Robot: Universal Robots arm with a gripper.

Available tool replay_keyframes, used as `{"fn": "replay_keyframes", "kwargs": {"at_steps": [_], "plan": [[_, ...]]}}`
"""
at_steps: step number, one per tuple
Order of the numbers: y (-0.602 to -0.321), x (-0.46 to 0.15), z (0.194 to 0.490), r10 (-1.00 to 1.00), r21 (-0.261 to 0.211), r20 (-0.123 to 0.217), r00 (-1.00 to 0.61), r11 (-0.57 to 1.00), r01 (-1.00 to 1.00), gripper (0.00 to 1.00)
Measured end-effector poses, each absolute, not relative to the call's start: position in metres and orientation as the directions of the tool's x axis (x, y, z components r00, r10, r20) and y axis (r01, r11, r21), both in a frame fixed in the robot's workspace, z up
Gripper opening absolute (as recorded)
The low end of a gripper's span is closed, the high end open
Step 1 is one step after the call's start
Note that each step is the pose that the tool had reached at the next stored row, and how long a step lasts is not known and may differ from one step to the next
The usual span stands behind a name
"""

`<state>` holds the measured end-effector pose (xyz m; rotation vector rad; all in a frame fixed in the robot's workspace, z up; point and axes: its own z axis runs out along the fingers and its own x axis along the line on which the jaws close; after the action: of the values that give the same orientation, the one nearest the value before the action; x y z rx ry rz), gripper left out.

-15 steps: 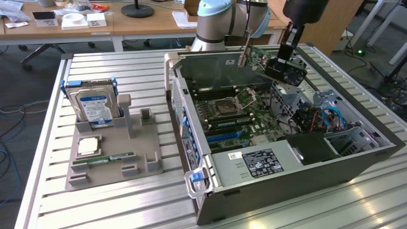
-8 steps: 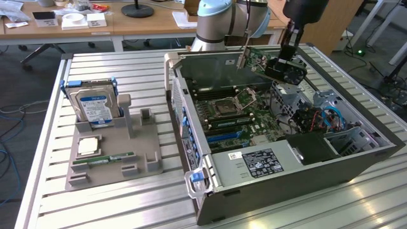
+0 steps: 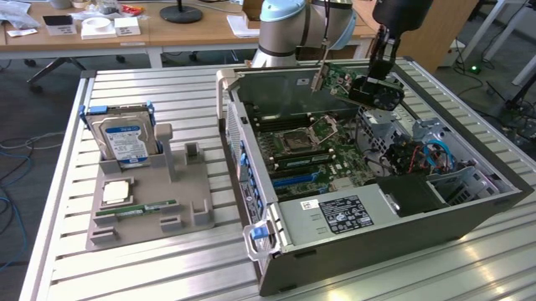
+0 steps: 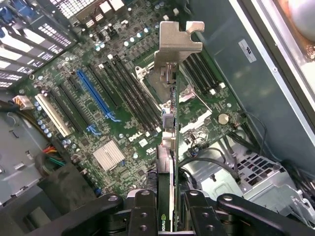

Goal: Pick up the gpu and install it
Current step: 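Insert the gpu into the slot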

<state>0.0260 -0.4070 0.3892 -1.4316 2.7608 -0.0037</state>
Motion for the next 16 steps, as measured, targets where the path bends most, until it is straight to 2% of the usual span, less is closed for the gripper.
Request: {"fn": "replay_keyframes", "kwargs": {"at_steps": [16], "plan": [[-0.4069,0.0259,0.3883,-0.83,-0.018,-0.025,-0.557,0.557,-0.83,0.26]]}}
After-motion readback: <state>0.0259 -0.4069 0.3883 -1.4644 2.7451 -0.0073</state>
